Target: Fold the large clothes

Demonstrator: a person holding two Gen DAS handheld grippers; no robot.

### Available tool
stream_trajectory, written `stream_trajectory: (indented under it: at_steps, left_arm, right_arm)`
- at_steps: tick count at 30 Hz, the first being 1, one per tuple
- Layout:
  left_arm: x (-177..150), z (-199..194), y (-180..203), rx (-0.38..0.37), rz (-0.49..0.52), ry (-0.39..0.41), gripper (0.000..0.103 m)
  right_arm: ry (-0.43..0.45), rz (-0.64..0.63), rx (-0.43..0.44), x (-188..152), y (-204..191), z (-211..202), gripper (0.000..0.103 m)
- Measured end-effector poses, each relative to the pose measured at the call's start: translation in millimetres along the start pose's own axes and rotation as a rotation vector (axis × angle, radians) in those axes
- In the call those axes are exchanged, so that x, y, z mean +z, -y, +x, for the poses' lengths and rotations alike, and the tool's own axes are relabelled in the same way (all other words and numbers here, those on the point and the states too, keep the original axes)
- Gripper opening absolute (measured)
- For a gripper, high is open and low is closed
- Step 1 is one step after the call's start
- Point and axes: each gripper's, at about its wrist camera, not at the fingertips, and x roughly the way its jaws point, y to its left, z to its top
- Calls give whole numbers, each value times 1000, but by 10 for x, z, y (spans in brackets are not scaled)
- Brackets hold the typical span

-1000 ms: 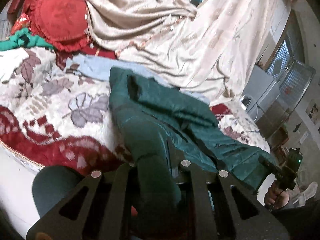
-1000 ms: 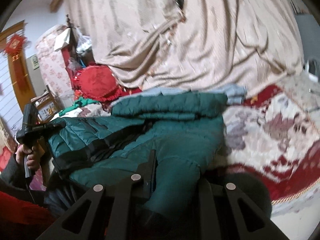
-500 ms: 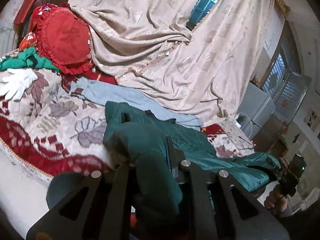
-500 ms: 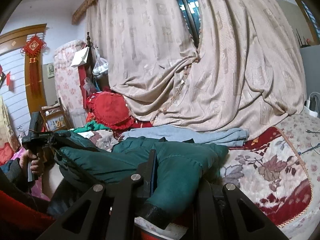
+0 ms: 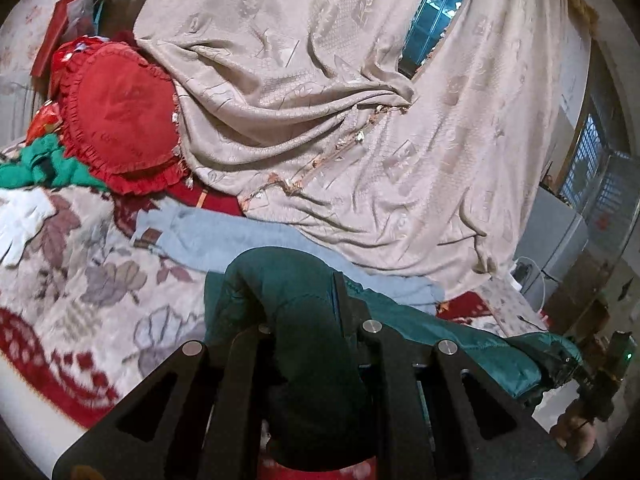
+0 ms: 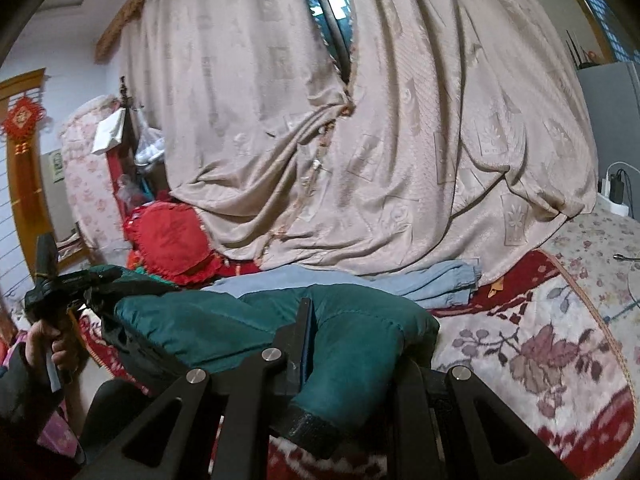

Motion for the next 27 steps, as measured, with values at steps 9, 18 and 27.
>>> stream_trajectory:
  at_steps: [9, 18, 27]
  left_arm:
    - [116, 1121, -219, 123, 21, -55, 10]
    - [-54, 2108, -539, 215, -29, -147, 13]
    - [-303, 2515, -743, 282, -62, -224, 15]
  right_arm:
    - [-85, 66, -56, 231, 337, 1302, 13]
    - [-199, 126, -148, 74, 702, 2412, 13]
    - [-349, 69, -197, -190, 812, 3017, 13]
